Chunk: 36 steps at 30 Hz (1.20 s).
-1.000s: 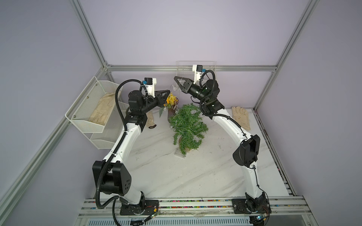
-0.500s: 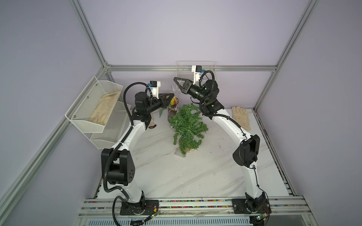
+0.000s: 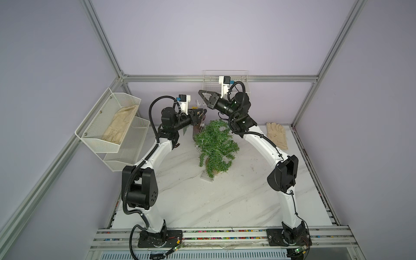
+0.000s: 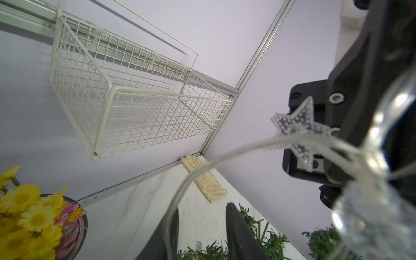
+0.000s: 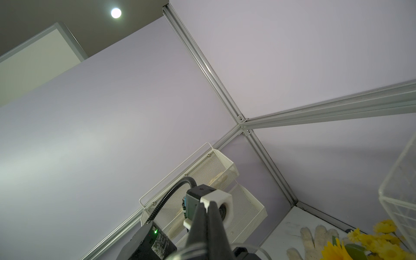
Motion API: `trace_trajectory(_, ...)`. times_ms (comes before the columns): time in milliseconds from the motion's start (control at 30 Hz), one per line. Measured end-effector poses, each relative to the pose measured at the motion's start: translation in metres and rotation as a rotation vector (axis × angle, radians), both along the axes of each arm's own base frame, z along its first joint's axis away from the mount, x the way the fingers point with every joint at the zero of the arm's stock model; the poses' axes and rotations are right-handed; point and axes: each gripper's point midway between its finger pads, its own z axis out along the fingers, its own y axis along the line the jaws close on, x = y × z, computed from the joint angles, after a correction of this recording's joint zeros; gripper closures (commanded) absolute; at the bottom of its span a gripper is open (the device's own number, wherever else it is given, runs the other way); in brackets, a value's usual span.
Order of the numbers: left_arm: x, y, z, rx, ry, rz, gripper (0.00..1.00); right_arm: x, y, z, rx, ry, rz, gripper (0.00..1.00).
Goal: Remove string lights from the small christmas tree
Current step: Remove the light string from the Christmas tree.
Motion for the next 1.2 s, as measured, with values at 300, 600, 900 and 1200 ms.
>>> trace_trajectory(300,-0.024,0.030,-0.004,0.129,-0.139,0.062,0.42,0.002,0.001,-0.008,-0.027,0.017,-0.006,1.00)
trace_trajectory(600,-0.056,0.036,-0.001,0.288,-0.347,-0.018,0.28,0.002,0.001,-0.007,-0.035,0.014,-0.008,1.00)
trace_trajectory(900,-0.035,0.028,-0.048,0.285,-0.268,-0.084,0.11,0.003,0.007,-0.012,-0.042,0.024,0.000,1.00)
trace_trajectory(1200,-0.011,0.017,-0.078,0.255,-0.186,-0.075,0.17,0.000,0.017,-0.022,-0.064,0.031,0.018,1.00)
